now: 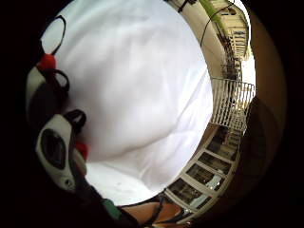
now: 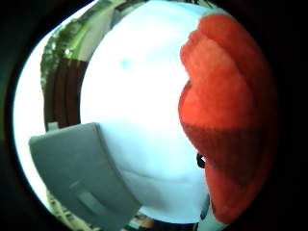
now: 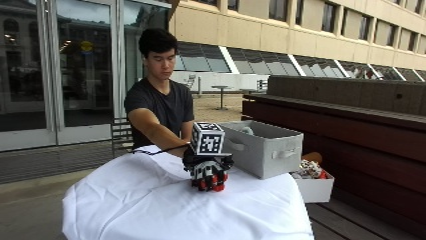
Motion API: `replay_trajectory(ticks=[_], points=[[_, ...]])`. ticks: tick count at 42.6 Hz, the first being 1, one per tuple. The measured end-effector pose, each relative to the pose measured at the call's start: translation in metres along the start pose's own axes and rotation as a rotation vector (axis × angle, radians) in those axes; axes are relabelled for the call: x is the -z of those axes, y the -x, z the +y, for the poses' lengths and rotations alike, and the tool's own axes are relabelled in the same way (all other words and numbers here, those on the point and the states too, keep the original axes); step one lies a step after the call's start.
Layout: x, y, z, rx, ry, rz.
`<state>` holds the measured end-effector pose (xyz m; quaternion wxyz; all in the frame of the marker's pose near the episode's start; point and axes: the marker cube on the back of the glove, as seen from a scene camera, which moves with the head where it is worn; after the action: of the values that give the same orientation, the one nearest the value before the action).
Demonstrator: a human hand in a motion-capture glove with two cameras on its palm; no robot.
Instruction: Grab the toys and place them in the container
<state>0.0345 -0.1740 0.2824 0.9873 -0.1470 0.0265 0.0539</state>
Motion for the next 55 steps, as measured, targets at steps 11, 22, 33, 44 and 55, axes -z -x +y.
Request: replay_trajectory(ticks=[11,22,33,44,55], points=[[0.011,-0.004,0.013,0.021,-0.026,-0.022],[0.112,0.003,0.071,0.033,-0.136,-0.037],[0.246,0.054,0.145,0.116,-0.371,-0.083],[0.278,0.144,0.204,0.275,-0.43,-0.097],[0.238,0.223,0.241,0.369,-0.411,-0.082]])
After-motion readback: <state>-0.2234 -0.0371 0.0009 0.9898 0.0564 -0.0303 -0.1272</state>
